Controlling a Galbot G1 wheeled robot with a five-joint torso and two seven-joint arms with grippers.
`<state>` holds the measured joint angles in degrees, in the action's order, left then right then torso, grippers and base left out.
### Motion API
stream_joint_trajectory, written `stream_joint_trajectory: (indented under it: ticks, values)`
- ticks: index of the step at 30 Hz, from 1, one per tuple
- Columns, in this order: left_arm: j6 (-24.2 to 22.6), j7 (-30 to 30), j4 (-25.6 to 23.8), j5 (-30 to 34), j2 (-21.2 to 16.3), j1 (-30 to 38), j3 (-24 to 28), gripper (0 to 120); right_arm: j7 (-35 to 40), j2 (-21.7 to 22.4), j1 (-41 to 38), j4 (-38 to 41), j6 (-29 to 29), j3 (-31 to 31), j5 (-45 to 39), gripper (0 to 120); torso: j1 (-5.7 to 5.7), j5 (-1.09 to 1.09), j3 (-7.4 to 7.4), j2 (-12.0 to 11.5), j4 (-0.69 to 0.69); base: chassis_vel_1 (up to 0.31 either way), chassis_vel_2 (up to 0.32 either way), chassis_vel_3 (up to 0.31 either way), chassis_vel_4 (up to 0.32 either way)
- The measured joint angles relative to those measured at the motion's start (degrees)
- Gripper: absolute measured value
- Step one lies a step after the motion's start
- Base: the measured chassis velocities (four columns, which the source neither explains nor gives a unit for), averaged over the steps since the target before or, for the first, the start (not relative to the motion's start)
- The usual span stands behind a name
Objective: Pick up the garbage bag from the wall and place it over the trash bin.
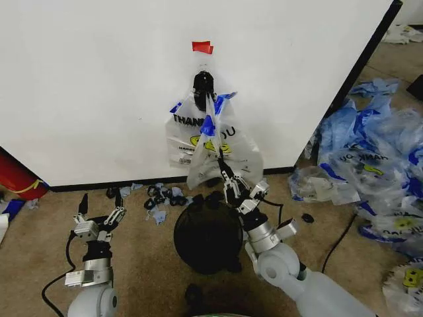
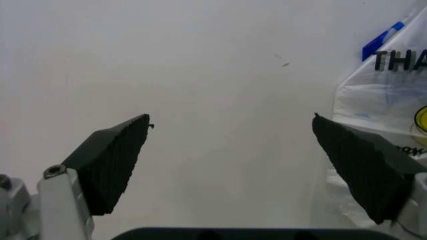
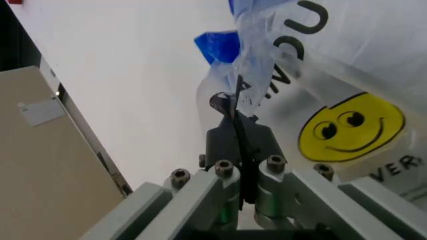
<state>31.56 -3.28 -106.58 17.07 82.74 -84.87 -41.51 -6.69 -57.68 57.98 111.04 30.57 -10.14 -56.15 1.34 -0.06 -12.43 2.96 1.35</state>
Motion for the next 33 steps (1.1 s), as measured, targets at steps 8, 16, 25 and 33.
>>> stream_joint_trajectory:
  ticks: [8, 16, 25, 33]
  values:
    - [0.23, -0.03, 0.22, 0.63, -0.94, -0.07, -0.16, 97, -0.1, 0.86, 2.78, 1.4, 0.64, 0.74, 1.24, 0, 0.0, -0.01, 0.0, 0.0, 0.0, 0.0, 0.0, 0.0, 0.0]
    - [0.24, -0.03, 0.91, 1.2, -1.78, 0.41, -0.04, 97, -0.61, 1.73, 7.5, 2.61, 1.81, 2.75, 2.87, 0, 0.0, 0.0, 0.0, 0.0, 0.0, 0.0, 0.0, 0.0, 0.0]
    - [0.36, -0.03, 1.35, 1.32, -2.1, 0.57, 0.21, 97, -0.89, 2.51, 12.26, 4.09, 2.61, 5.16, 4.6, 0, 0.0, 0.0, 0.0, 0.0, 0.0, 0.0, 0.0, 0.0, 0.0]
    - [0.47, -0.02, 1.45, 1.44, -2.32, 0.6, 0.27, 97, -1.32, 3.11, 16.09, 5.15, 3.68, 7.12, 6.08, 0, 0.0, 0.0, 0.0, 0.0, 0.0, 0.0, 0.0, 0.0, 0.0]
